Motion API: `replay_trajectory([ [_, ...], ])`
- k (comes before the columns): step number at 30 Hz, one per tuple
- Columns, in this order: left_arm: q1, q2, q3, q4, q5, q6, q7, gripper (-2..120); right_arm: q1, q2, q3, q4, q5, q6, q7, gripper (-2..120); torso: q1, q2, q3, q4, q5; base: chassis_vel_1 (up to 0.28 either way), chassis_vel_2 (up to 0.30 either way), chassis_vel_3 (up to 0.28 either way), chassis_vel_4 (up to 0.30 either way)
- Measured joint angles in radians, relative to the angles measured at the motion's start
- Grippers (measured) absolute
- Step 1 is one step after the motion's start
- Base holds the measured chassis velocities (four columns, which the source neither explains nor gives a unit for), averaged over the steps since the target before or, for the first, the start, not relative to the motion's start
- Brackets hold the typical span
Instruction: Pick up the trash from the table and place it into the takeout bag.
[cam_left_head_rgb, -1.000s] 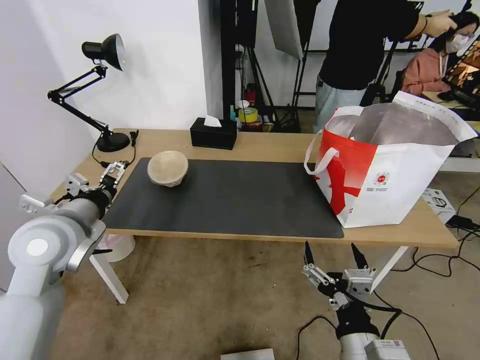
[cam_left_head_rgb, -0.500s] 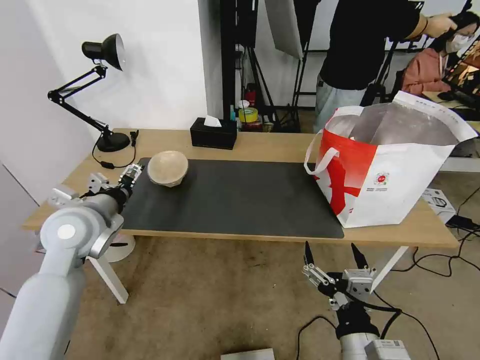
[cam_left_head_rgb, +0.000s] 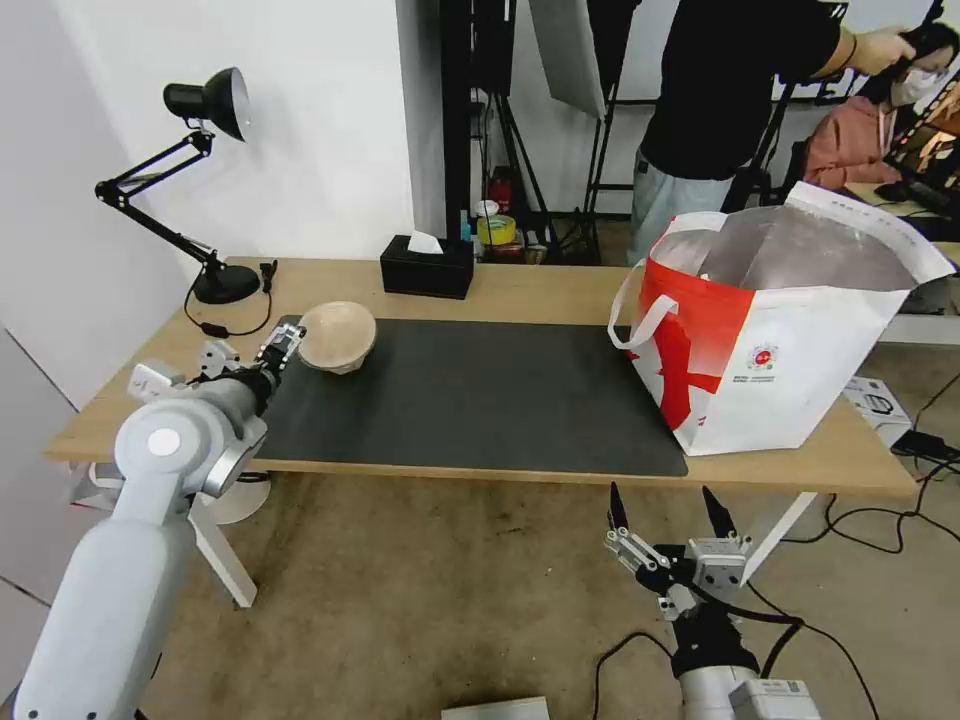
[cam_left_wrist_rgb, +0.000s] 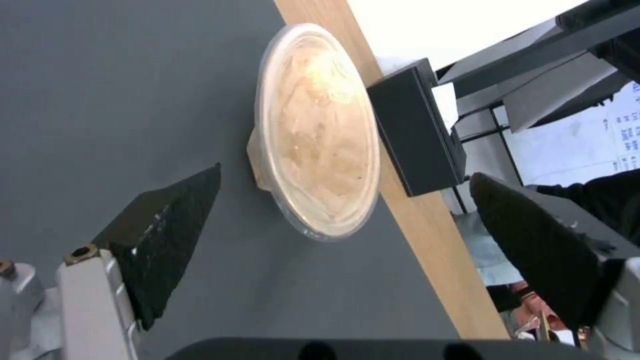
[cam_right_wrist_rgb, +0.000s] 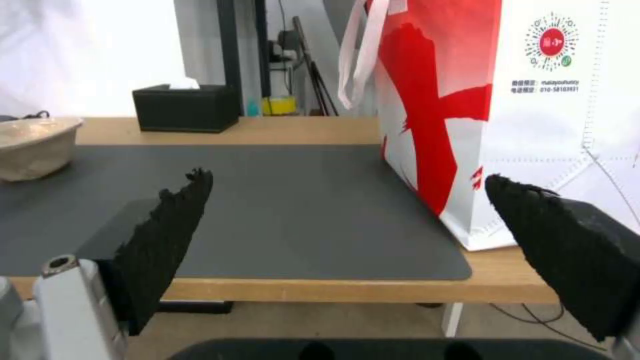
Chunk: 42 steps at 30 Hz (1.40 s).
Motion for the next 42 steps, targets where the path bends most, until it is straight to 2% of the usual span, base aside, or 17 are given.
replay_trajectory([
  [13, -0.079, 0.007, 0.058, 0.091, 0.013, -0.001, -0.016, 100, 0.0, 0.0, 0.0, 0.0, 0.0, 0.0, 0.0, 100, 0.0, 0.0, 0.0, 0.0, 0.0, 0.0, 0.0, 0.0, 0.0],
  [33, -0.144, -0.009, 0.097, 0.169, 0.021, -0.009, -0.057, 100, 0.0, 0.0, 0.0, 0.0, 0.0, 0.0, 0.0, 100, 0.0, 0.0, 0.0, 0.0, 0.0, 0.0, 0.0, 0.0, 0.0],
  [42, -0.194, -0.049, 0.132, 0.228, 0.042, -0.004, -0.061, 100, 0.0, 0.0, 0.0, 0.0, 0.0, 0.0, 0.0, 100, 0.0, 0.0, 0.0, 0.0, 0.0, 0.0, 0.0, 0.0, 0.0],
])
